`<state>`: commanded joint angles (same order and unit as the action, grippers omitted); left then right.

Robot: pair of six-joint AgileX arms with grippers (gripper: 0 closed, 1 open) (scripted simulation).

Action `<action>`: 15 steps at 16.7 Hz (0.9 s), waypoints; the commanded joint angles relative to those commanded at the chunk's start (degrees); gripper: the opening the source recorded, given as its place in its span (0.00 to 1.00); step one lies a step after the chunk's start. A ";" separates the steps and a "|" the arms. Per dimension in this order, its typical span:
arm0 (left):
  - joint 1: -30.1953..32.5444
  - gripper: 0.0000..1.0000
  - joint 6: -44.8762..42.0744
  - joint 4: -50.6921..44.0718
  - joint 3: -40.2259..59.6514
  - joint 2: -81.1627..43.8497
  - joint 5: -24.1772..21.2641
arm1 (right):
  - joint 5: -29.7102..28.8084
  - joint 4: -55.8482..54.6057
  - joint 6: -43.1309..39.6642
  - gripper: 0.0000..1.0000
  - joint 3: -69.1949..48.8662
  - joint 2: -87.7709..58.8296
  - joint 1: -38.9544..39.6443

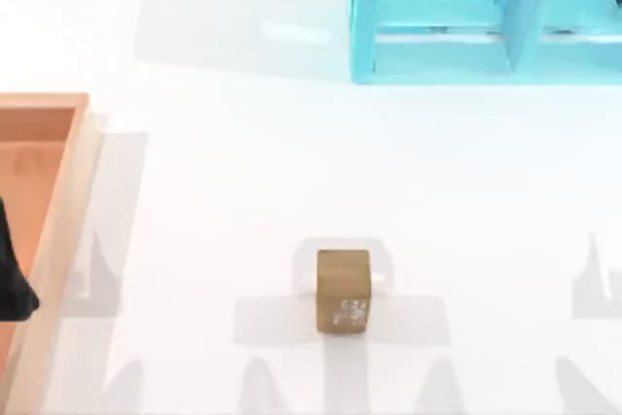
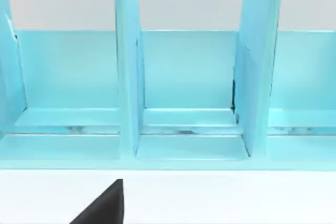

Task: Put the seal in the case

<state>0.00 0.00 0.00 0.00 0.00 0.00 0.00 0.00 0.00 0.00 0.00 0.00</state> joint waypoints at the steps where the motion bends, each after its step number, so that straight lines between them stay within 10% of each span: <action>1: 0.00 1.00 0.00 0.00 0.00 0.00 0.00 | 0.00 0.00 0.00 1.00 0.00 0.00 0.00; 15: 17.57 1.00 22.13 -38.96 41.65 -48.53 2.10 | 0.00 0.00 0.00 1.00 0.00 0.00 0.00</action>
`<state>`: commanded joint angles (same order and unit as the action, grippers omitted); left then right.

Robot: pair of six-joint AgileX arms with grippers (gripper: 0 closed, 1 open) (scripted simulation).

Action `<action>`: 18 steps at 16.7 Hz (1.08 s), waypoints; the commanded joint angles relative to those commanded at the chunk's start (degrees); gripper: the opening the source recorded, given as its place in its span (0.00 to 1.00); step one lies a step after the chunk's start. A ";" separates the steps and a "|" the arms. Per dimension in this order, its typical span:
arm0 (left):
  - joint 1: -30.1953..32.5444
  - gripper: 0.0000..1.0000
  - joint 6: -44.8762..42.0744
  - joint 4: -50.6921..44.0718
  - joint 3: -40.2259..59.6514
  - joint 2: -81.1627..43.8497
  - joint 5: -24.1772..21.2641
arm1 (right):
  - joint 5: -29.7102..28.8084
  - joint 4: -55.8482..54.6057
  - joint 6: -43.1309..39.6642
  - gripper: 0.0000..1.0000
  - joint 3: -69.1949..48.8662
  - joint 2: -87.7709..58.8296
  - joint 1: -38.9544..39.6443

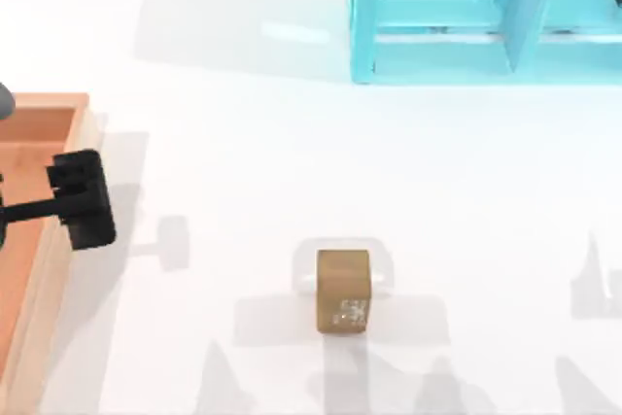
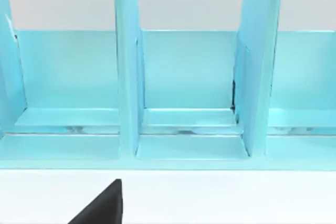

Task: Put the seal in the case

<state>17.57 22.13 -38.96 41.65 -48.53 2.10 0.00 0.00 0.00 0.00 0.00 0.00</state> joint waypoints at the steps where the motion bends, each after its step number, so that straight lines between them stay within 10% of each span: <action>1: 2.31 1.00 2.36 -4.10 4.87 -6.00 0.18 | 0.00 0.00 0.00 1.00 0.00 0.00 0.00; 10: 23.11 1.00 19.88 -32.38 45.94 -54.94 -0.43 | 0.00 0.00 0.00 1.00 0.00 0.00 0.00; 18: 31.55 1.00 25.42 -36.77 61.73 -69.39 -2.10 | 0.00 0.00 0.00 1.00 0.00 0.00 0.00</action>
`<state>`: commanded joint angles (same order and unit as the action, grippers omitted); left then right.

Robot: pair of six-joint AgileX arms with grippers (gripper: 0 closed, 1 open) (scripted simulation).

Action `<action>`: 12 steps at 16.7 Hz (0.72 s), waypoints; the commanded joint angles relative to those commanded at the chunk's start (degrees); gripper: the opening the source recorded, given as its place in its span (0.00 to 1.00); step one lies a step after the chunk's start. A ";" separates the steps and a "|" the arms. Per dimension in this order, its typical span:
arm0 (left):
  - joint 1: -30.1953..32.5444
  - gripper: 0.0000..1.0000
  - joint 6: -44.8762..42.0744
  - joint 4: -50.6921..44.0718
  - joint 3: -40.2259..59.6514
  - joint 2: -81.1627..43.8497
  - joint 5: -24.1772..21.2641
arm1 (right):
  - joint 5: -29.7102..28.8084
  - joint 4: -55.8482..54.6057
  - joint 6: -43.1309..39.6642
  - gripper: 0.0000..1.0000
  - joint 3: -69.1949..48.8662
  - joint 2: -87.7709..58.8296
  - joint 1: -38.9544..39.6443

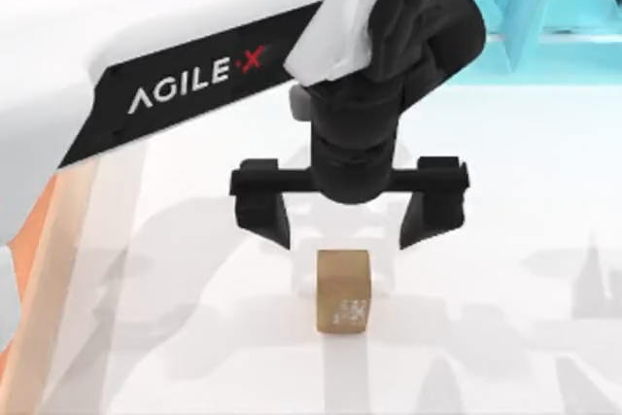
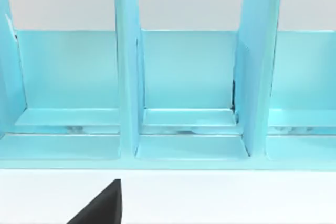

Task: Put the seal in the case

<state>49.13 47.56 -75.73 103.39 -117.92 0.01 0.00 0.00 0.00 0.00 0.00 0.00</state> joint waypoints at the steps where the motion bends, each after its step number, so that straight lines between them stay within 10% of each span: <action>1: 0.00 1.00 0.00 0.00 0.00 0.00 0.00 | 0.00 0.00 0.00 1.00 0.00 0.00 0.00; 12: -0.24 1.00 -0.29 15.79 -12.03 -2.98 -0.02 | 0.00 0.00 0.00 1.00 0.00 0.00 0.00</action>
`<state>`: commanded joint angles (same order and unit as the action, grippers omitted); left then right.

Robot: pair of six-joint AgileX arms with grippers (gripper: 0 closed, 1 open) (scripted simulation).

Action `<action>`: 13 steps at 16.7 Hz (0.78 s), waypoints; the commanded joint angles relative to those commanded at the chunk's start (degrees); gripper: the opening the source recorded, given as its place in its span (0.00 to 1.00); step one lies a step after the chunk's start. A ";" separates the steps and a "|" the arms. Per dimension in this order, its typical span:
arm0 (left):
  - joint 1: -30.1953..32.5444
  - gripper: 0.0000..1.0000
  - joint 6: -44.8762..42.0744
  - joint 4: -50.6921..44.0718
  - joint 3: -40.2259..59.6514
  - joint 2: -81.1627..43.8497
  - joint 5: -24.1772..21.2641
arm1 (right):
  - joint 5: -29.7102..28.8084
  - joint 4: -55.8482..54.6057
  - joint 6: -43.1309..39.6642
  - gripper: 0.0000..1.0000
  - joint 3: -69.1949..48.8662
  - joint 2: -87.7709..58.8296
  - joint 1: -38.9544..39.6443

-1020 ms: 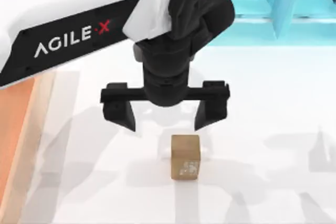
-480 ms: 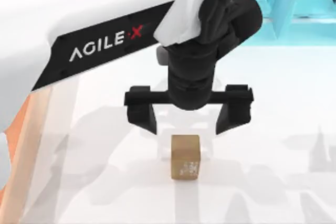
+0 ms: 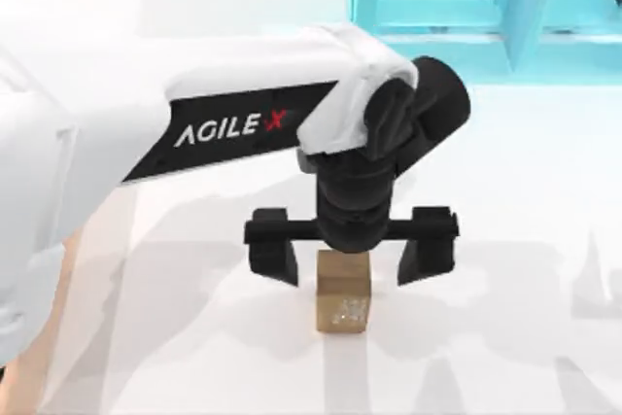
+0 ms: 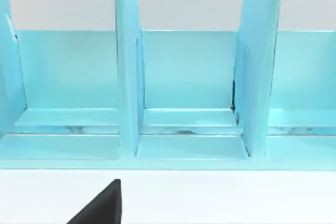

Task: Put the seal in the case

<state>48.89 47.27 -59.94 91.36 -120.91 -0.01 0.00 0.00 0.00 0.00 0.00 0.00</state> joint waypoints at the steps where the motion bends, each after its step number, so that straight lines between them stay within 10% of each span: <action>1: 0.01 1.00 0.00 2.18 -1.84 -0.52 -0.01 | 0.00 0.00 0.00 1.00 0.00 0.00 0.00; 7: 0.06 1.00 0.05 5.07 -4.45 -1.39 -0.01 | 0.00 0.00 0.00 1.00 0.00 0.00 0.00; 13: 0.06 0.55 0.05 5.07 -4.45 -1.39 -0.01 | 0.00 0.00 0.00 1.00 0.00 0.00 0.00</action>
<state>48.95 47.32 -54.87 86.91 -122.30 -0.03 0.00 0.00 0.00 0.00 0.00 0.00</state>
